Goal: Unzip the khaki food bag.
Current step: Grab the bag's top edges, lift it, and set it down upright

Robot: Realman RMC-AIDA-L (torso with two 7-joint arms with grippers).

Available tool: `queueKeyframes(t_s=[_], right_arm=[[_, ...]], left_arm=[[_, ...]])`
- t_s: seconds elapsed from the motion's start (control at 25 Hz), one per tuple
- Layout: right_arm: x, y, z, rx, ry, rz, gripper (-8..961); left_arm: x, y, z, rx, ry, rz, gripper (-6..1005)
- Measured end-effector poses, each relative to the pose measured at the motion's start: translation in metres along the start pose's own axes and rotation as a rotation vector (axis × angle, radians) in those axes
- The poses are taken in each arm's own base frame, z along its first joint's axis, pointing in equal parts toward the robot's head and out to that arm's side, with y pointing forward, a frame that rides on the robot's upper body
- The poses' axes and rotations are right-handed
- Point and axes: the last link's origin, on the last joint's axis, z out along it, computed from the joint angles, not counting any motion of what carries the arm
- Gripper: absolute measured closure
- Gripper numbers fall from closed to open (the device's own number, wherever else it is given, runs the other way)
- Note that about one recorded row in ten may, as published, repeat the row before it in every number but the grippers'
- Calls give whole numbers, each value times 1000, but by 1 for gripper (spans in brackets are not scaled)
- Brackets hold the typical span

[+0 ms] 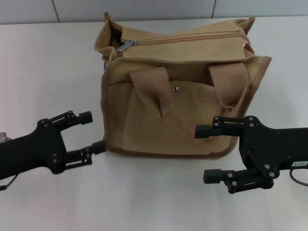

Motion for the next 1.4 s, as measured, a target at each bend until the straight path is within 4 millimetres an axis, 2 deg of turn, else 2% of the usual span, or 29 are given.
queueKeyframes(t_s=[0.28,0.76,0.96,1.32,1.4], right_arm=[[1,1,-1,4,-1,4,156],[2,0,1,6,-4,11,159],[2,0,1,8,-4,10,160],[3,-2,1,24,-7,7,162],[3,-1,0,28,-8,9,162]], left_arm=[[-18,-14,14,150,-57,0,157],[-17,-20,36,200,39,59,203],[-15,-20,41,190,41,71,379],[-16,-20,46,187,43,107,621],[-16,-20,45,193,48,127,700]])
